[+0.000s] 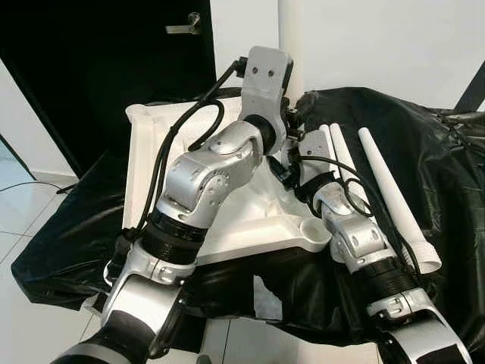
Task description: Building children table
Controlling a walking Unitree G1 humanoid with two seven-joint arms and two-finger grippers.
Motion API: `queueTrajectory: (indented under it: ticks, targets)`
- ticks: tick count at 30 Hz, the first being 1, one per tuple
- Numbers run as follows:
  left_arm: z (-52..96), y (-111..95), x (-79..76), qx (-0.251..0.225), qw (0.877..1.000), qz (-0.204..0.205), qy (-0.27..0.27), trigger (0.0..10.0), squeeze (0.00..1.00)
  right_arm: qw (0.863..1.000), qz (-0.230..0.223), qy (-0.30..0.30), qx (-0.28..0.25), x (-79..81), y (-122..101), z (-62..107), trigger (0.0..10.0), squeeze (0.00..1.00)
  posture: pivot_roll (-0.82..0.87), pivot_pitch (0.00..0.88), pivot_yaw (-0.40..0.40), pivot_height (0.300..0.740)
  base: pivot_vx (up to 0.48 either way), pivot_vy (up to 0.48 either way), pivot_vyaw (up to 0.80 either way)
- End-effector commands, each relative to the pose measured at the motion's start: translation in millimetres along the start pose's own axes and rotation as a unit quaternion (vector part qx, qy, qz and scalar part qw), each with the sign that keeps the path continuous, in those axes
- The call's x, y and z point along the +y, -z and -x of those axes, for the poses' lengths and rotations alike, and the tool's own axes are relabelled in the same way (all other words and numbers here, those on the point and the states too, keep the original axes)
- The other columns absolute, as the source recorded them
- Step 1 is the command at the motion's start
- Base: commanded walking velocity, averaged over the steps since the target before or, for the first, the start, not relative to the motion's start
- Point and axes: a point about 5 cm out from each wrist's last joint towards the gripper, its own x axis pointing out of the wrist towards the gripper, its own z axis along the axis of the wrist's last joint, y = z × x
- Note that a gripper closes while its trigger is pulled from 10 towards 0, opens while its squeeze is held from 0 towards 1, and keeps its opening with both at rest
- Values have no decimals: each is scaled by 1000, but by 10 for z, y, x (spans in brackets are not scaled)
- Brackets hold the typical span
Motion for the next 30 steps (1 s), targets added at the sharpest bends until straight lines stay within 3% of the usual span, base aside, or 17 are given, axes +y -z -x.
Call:
queueTrajectory:
  ticks: [1, 4, 5, 6, 10, 11, 12, 13, 17, 19, 23, 27, 30]
  targets:
    - [-26, -116, -41, -24, 999, -27, 11, 10000, 0, 1000, 2, -2, 6, 30, 26, -20, 0, 0, 33, 0, 27, 740, 0, 0, 0]
    - [-24, -108, -41, -24, 999, -35, 14, 10000, 0, 1000, -3, 2, 6, 27, 26, -20, 0, 0, 33, 0, 28, 740, 0, 0, 0]
    - [-20, -102, -48, -24, 999, -41, 20, 10000, 439, 1000, -4, 5, 5, 23, 22, -19, 0, 0, 33, 0, 29, 740, 0, 0, 0]
    - [-13, -90, -60, -22, 999, -33, 29, 10000, 1000, 1000, -6, 10, 6, 17, 18, -19, 7333, 0, 33, 0, 30, 740, 0, 0, 0]
    - [-9, -83, -69, -21, 999, -25, 35, 10000, 1000, 1000, -7, 13, 6, 14, 16, -19, 7333, 0, 33, 0, 30, 740, 0, 0, 0]
    - [-7, -86, -67, -23, 999, -27, 35, 10000, 1000, 1000, -6, 20, 6, 2, 13, -22, 10000, 0, 30, 0, 34, 740, 0, 0, 0]
    - [-7, -86, -67, -23, 999, -27, 35, 10000, 1000, 1000, -6, 20, 6, 2, 13, -22, 10000, 0, 30, 0, 34, 740, 0, 0, 0]
    - [-1, -140, -9, -30, 999, -3, 24, 10000, 0, 999, -10, 50, 11, -59, 28, -22, 10000, 0, 30, 0, 39, 740, 0, 0, 0]
    - [5, -160, 18, -33, 999, 7, 20, 10000, 0, 998, -14, 62, 13, -83, 37, -19, 10000, 0, 30, 0, 39, 740, 0, 0, 0]
    - [35, -191, 60, -37, 998, 31, 27, 10000, 0, 996, -23, 81, 20, -124, 54, -15, 10000, 0, 29, 0, 43, 740, 0, 0, 0]
    - [155, -229, 142, -52, 995, 61, 55, 10000, 0, 990, -70, 117, 22, -213, 78, 3, 10000, 0, 33, 0, 41, 740, 0, 0, 0]
    - [255, -168, 219, -51, 994, 70, 60, 10000, 0, 988, -95, 125, 14, -247, 58, 25, 10000, 0, 31, 0, 35, 740, 0, 0, 0]
    - [326, -24, 370, -35, 995, 90, 27, 10000, 0, 990, -90, 111, -13, -225, 6, 66, 10000, 0, 26, 0, 34, 740, 0, 0, 0]
